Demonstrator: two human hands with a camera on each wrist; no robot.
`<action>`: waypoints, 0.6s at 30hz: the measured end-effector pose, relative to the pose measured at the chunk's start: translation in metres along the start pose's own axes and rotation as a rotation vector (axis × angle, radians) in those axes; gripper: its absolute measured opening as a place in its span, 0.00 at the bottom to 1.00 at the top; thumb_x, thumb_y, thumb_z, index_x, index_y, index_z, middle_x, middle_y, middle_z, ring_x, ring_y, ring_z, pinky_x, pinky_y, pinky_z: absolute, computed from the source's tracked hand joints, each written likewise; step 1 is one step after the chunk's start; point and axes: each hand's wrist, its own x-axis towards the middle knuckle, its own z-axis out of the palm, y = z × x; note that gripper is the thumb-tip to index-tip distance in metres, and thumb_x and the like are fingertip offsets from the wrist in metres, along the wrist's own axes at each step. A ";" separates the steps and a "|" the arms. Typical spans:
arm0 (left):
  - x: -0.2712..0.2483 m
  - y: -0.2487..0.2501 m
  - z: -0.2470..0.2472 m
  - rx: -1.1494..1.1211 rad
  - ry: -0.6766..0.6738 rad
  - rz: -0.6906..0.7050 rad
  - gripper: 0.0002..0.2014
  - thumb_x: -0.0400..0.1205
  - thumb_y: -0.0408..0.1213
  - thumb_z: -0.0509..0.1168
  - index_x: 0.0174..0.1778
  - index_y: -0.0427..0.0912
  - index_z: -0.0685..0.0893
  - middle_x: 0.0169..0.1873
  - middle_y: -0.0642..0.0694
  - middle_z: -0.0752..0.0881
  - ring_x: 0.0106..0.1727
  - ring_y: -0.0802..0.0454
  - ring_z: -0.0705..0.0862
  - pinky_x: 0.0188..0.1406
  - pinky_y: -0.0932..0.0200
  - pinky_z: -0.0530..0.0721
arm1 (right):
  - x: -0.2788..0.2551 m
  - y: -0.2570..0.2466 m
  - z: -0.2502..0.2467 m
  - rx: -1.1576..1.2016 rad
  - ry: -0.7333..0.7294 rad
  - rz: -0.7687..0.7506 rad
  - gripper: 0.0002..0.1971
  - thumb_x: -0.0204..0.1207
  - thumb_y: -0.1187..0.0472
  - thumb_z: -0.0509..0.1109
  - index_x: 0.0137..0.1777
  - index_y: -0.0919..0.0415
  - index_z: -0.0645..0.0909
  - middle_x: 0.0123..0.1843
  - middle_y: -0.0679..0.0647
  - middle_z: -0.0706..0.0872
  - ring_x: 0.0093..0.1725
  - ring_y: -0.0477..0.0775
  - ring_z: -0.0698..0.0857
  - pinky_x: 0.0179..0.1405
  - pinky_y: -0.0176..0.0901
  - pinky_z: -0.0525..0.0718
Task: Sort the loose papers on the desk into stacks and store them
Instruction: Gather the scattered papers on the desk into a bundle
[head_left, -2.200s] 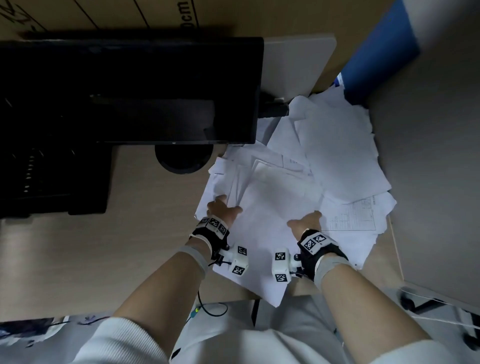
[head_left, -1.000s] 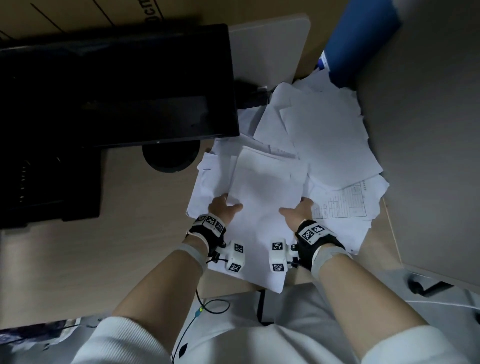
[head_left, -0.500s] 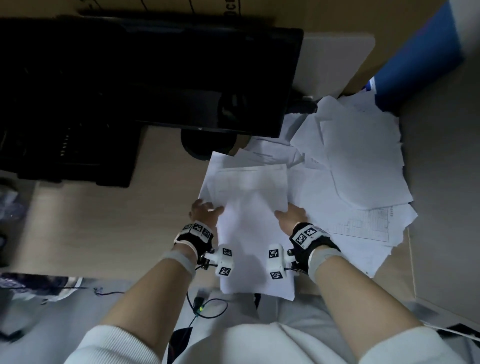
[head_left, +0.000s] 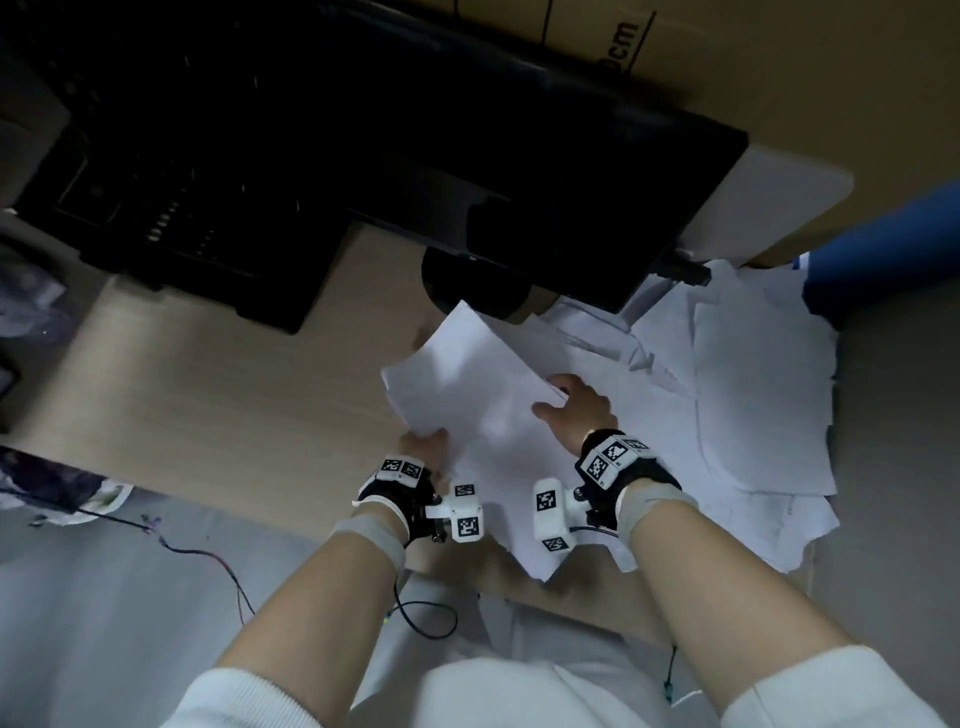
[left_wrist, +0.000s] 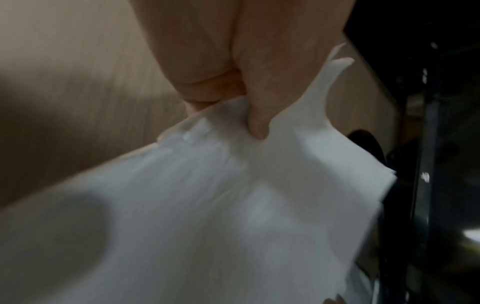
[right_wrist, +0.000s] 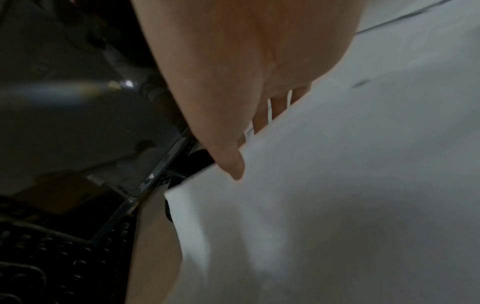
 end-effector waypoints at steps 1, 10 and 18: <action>-0.001 0.001 -0.003 0.019 -0.031 -0.020 0.13 0.81 0.38 0.64 0.47 0.28 0.80 0.42 0.33 0.88 0.33 0.40 0.84 0.32 0.55 0.79 | 0.005 -0.003 0.000 -0.025 -0.009 0.006 0.31 0.77 0.46 0.71 0.80 0.46 0.68 0.76 0.54 0.76 0.76 0.63 0.71 0.72 0.58 0.73; 0.025 -0.023 -0.007 -0.054 -0.326 -0.173 0.20 0.81 0.33 0.70 0.67 0.31 0.78 0.55 0.30 0.89 0.56 0.30 0.89 0.59 0.33 0.87 | 0.051 -0.016 0.001 -0.174 0.020 0.028 0.43 0.72 0.50 0.76 0.85 0.52 0.59 0.86 0.54 0.61 0.86 0.57 0.56 0.84 0.60 0.57; 0.000 0.015 0.004 -0.365 -0.245 -0.174 0.08 0.83 0.36 0.70 0.49 0.33 0.82 0.41 0.35 0.86 0.38 0.40 0.85 0.36 0.50 0.88 | 0.084 -0.004 -0.003 -0.273 0.090 0.118 0.45 0.70 0.45 0.73 0.85 0.53 0.58 0.84 0.59 0.65 0.83 0.62 0.63 0.85 0.61 0.49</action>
